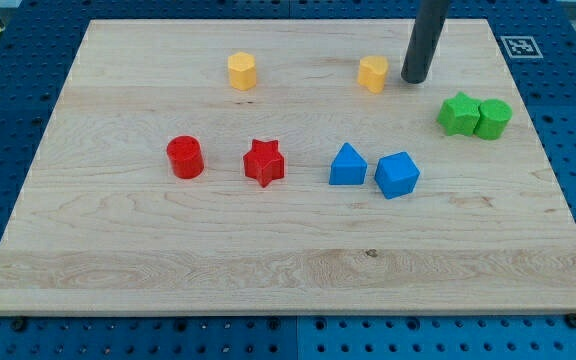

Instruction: Separate the green star and green circle

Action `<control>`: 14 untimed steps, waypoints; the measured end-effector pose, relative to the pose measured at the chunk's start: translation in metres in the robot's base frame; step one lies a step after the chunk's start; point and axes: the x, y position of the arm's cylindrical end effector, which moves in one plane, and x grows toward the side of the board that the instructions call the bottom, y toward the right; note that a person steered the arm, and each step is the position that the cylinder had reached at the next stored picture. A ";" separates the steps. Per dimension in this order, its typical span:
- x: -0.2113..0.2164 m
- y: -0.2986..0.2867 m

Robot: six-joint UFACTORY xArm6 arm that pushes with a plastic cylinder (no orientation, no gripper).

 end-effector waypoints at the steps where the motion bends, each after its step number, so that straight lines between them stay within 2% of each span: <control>1: 0.000 -0.013; 3: 0.000 -0.042; 4: 0.000 -0.039; 6: 0.002 0.053; 9: 0.059 0.062; 13: 0.079 0.083; 14: 0.081 0.072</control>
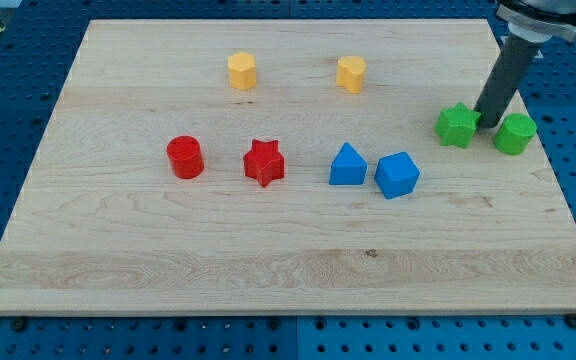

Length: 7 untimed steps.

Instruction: Separate the green star and green circle

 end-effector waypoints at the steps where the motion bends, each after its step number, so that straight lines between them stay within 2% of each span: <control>1: 0.006 -0.009; 7: 0.040 -0.011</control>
